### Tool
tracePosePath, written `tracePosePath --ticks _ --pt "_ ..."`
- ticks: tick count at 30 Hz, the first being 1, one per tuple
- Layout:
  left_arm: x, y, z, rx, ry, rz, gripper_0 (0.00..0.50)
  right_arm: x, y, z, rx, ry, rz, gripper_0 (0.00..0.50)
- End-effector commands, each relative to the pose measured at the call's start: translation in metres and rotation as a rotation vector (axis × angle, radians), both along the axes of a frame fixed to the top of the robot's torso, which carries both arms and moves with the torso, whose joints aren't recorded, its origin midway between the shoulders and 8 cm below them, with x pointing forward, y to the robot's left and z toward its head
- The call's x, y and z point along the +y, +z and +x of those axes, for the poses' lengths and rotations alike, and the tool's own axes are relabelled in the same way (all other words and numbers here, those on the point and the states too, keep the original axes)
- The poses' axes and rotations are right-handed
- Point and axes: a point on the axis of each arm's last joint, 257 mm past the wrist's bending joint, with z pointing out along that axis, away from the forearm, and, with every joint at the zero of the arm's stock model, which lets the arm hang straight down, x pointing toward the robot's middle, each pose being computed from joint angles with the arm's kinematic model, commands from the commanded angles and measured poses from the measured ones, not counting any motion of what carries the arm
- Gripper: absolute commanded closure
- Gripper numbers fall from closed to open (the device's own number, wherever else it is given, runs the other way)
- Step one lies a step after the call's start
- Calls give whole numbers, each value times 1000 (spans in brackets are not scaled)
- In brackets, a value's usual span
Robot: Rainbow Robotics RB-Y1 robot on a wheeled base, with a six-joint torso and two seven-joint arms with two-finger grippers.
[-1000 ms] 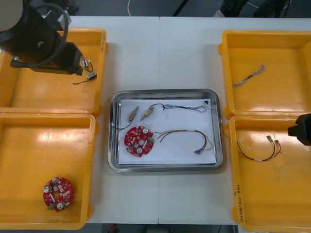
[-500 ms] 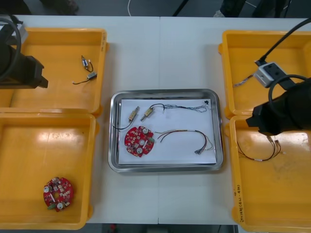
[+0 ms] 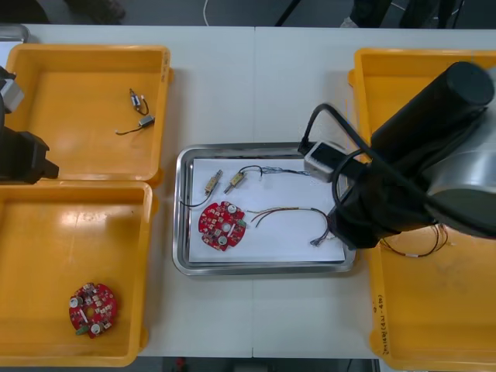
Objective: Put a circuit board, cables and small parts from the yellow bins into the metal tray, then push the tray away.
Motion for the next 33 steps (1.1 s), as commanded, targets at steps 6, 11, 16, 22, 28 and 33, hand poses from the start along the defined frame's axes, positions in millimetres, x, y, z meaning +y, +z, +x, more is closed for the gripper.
tracePosePath --ticks 6,11,16,22,28,33 --pt "24 -3 -31 -1 -37 97 0 29 -20 -13 -86 383 -230 0" --pt "28 -15 -43 31 -35 96 0 52 -34 -22 -120 503 -293 0" --pt "30 -18 -45 38 -31 96 0 75 -50 -30 -131 567 -308 0" --pt "31 -17 -45 36 -27 97 0 96 -72 -31 -108 610 -306 0" --pt "32 -17 -45 36 -27 99 0 111 -96 -32 -60 623 -296 0" --pt "32 -17 -45 36 -27 99 0 114 -105 -34 -31 623 -300 0"
